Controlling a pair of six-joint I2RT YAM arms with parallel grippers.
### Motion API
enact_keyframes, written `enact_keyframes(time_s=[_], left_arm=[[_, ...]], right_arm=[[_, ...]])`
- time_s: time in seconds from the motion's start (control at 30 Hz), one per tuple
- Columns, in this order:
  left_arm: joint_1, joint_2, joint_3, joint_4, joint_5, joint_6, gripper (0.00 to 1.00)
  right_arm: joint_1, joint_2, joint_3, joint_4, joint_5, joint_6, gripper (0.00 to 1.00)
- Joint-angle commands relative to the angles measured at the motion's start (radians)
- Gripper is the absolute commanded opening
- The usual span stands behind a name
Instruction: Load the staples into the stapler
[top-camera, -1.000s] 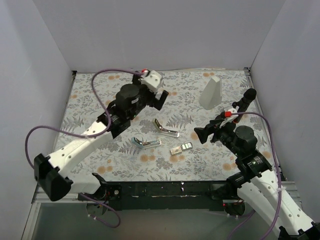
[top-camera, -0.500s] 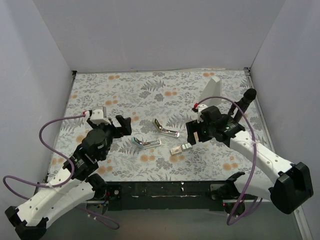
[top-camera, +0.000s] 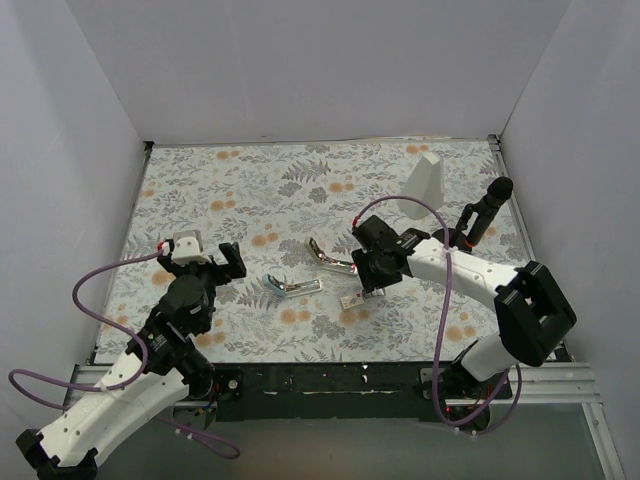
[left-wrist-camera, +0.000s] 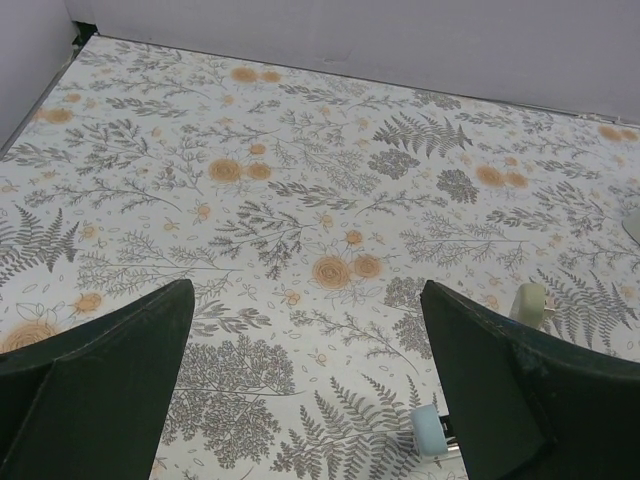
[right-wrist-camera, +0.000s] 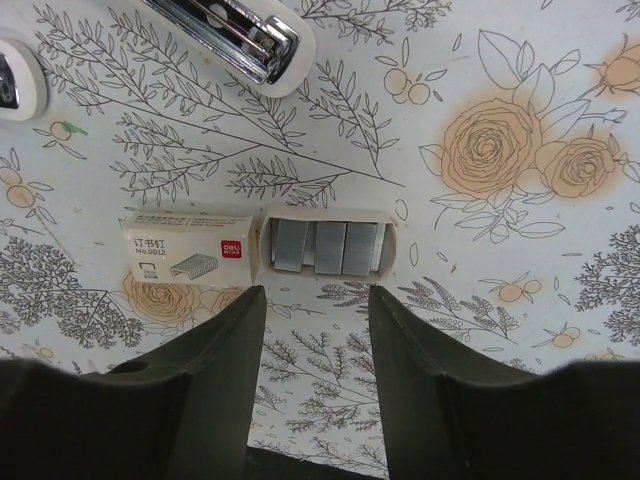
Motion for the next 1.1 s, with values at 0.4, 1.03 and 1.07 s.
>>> enact_keyframes(time_s=[0.4,1.03,1.07], left_arm=[[0.011,-0.055,-0.014,0.036,0.027,0.048,0.98],[0.02,-0.033,-0.017,0.037,0.057,0.045,0.98],[0.02,-0.03,-0.015,0.036,0.059,0.043,0.98]], right_arm=[[0.044,0.138,0.076,0.037,0.019,0.072,0.34],[0.044,0.168,0.064,0.064,0.027,0.084,0.24],[0.044,0.171,0.066,0.066,0.028,0.086,0.24]])
